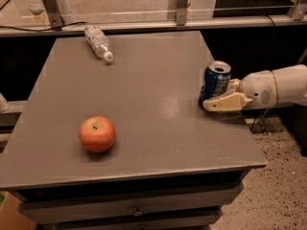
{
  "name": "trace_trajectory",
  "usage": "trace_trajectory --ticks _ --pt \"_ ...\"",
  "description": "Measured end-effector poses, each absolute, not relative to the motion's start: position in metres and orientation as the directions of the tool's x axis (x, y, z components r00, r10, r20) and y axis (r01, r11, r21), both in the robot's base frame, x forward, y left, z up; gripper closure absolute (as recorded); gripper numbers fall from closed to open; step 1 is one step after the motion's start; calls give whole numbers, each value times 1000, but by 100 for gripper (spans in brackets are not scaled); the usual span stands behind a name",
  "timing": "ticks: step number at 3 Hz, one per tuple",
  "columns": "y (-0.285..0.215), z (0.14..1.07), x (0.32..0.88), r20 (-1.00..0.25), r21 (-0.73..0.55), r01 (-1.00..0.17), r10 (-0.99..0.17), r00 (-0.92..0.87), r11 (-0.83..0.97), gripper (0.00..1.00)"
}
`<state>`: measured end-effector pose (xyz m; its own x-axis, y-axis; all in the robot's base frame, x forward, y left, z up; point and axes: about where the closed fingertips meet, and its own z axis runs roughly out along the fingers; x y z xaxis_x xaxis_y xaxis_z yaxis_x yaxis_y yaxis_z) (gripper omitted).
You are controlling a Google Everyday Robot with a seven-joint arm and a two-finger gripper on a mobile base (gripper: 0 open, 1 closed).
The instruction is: Move pepsi can near blue plastic bottle
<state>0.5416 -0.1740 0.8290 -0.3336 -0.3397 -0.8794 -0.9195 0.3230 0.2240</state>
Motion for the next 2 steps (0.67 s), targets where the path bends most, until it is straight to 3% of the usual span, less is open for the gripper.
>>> trace_trajectory --ticks 1,2 --pt "-164 832 529 -882 254 -923 -323 -344 288 88" --pt "-151 862 538 -919 164 -957 -315 -236 237 100"
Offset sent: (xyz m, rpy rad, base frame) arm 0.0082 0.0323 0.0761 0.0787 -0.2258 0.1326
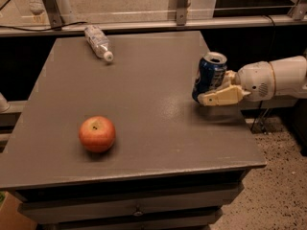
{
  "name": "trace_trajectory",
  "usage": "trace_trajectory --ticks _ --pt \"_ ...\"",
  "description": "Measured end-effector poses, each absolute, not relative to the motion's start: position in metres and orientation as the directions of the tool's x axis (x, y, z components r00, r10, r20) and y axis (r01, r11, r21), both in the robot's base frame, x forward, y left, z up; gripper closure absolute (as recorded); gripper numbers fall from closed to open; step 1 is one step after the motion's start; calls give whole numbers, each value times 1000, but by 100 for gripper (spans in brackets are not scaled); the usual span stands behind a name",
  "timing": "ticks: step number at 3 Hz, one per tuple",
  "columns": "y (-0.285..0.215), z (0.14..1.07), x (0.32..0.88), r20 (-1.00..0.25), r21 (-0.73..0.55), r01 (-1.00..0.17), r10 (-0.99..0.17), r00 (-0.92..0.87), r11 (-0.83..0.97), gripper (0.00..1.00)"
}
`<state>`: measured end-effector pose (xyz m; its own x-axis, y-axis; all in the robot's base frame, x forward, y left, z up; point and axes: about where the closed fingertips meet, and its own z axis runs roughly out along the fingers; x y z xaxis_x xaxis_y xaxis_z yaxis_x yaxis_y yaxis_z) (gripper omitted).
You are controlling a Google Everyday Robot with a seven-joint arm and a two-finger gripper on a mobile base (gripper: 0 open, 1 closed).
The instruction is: Move pepsi can near blue plastic bottle
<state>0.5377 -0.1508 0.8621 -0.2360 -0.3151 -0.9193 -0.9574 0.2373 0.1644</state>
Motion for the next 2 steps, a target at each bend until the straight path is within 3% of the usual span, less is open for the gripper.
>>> trace_trajectory --ticks 2 --pt "-142 863 565 -929 152 -969 -305 -208 197 100"
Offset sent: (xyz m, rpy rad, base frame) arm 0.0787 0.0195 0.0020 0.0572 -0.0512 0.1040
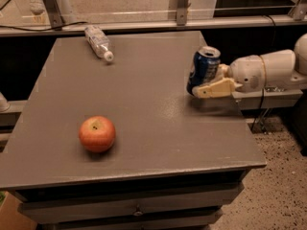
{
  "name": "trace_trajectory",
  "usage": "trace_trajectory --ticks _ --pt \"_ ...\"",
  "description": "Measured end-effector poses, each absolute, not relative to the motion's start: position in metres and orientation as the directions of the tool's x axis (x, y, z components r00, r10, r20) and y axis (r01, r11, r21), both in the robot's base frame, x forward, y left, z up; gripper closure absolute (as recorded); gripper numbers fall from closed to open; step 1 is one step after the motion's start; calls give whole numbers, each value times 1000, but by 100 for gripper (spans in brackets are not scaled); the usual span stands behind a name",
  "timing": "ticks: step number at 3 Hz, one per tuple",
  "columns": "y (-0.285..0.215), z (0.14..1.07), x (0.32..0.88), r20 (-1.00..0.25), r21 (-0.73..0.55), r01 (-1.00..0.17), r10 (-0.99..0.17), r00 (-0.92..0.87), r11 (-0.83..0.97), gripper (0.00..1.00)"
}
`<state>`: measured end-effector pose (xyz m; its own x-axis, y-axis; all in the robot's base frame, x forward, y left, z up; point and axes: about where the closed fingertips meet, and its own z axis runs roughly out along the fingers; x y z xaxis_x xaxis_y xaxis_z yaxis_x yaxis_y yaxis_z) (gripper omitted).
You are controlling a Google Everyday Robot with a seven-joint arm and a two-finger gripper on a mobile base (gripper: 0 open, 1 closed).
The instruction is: Move pepsi can near blue plastic bottle
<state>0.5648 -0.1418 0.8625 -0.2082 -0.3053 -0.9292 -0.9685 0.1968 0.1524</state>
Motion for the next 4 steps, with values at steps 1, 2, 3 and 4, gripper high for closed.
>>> trace_trajectory --ticks 1,2,3,4 --pt "-114 862 615 -935 90 -987 -330 -130 134 100" --pt "-57 865 670 -934 -1 -997 -355 -28 81 100" --pt "-11 880 699 -938 -85 -991 -345 46 99 100" --pt "43 876 710 -945 -107 -983 -321 54 149 100"
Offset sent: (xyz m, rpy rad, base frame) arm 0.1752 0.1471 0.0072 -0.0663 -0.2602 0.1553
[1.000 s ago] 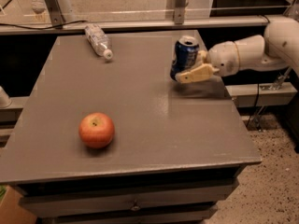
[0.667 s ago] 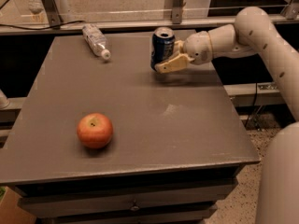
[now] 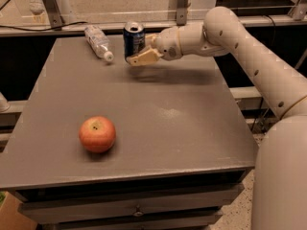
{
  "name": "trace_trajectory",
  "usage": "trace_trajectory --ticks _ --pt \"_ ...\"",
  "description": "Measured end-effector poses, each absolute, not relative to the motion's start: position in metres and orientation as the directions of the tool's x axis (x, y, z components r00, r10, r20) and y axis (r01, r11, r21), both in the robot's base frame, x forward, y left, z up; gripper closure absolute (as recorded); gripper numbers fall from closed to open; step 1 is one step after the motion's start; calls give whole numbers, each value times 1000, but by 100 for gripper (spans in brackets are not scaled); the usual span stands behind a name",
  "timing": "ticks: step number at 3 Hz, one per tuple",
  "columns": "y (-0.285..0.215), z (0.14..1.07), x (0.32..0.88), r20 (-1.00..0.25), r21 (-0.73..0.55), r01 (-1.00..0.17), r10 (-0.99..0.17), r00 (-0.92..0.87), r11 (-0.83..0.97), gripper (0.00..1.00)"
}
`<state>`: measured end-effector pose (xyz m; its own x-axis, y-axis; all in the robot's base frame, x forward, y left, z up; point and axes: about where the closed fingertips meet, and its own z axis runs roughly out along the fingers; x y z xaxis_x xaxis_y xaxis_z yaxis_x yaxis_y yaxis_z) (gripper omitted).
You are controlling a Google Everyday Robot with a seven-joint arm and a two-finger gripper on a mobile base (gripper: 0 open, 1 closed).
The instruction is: Move pepsi can near blue plastic bottle
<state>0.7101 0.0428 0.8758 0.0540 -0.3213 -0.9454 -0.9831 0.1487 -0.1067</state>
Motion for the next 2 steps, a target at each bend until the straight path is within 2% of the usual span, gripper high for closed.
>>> trace_trajectory --ticks 1,2 --pt "89 883 715 -942 -111 -974 -332 39 200 100" --pt "114 874 734 -930 -125 -960 -366 25 252 100"
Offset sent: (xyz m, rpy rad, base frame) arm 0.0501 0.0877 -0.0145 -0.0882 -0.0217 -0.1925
